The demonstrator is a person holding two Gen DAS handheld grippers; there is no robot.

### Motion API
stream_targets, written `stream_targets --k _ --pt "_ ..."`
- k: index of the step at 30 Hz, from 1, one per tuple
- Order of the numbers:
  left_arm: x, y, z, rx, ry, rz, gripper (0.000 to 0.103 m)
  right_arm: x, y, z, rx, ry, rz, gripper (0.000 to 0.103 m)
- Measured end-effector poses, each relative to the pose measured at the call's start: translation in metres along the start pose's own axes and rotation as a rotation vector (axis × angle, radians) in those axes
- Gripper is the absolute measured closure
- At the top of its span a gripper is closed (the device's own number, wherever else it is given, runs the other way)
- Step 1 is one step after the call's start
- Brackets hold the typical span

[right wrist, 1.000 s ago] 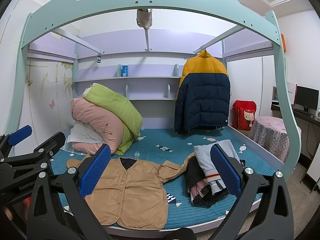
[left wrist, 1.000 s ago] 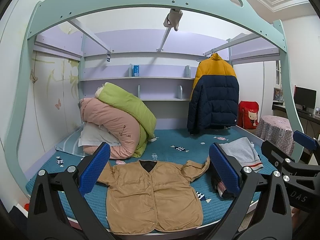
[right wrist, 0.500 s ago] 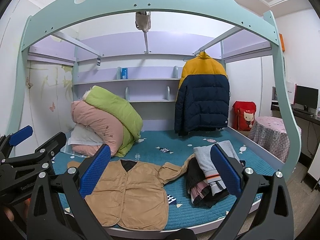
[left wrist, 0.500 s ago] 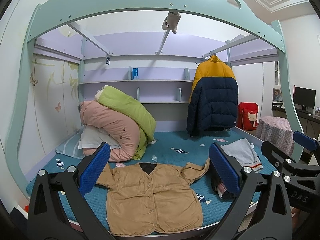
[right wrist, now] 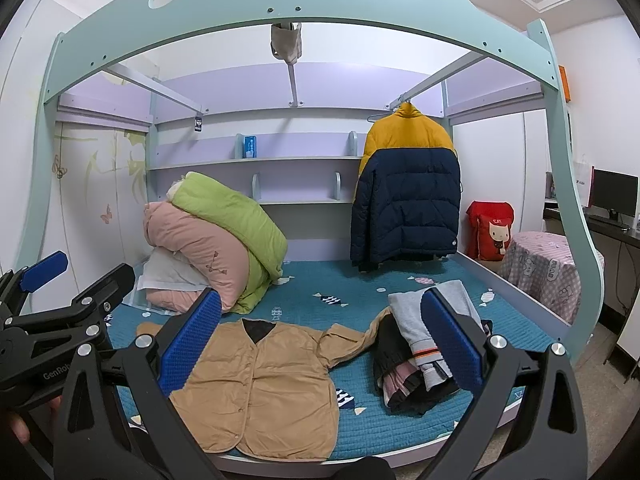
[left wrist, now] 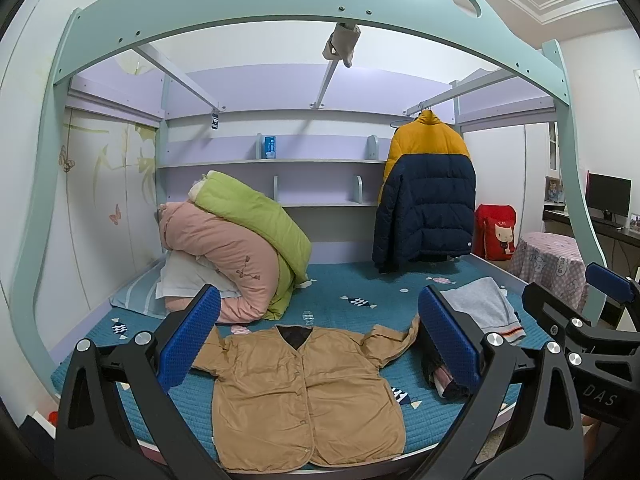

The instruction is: Fold large clothes

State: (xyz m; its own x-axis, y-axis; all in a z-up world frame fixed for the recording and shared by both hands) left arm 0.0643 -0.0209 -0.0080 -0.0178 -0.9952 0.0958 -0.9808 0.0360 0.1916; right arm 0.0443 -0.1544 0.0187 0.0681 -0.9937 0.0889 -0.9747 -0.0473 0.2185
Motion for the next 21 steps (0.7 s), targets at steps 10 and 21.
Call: stream_targets --k 10,21 --pt "0.0020 -0.0011 -0.0013 0.000 -0.003 -0.002 0.005 0.0015 -0.0007 0.0007 0.002 0.003 0.004 0.007" --pt "0.0033 -0.0022 -0.0027 0.001 -0.004 -0.005 0.005 0.0034 -0.0021 0.0011 0.002 0.001 0.004 0.007"
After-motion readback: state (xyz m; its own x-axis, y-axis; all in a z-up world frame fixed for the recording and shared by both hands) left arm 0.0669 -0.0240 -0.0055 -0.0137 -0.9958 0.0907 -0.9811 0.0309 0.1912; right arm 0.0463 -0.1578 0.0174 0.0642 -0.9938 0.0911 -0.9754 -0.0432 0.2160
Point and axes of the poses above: each gripper's, at about its wrist camera, not at the fingertips, and y roughly against the way its jaws point, x to its right, z to its underside, the point moved 7 cm from there along -y, roughly the way its jaws point, and after that the axes turned 6 degrees about y, right-handed, at the moved point
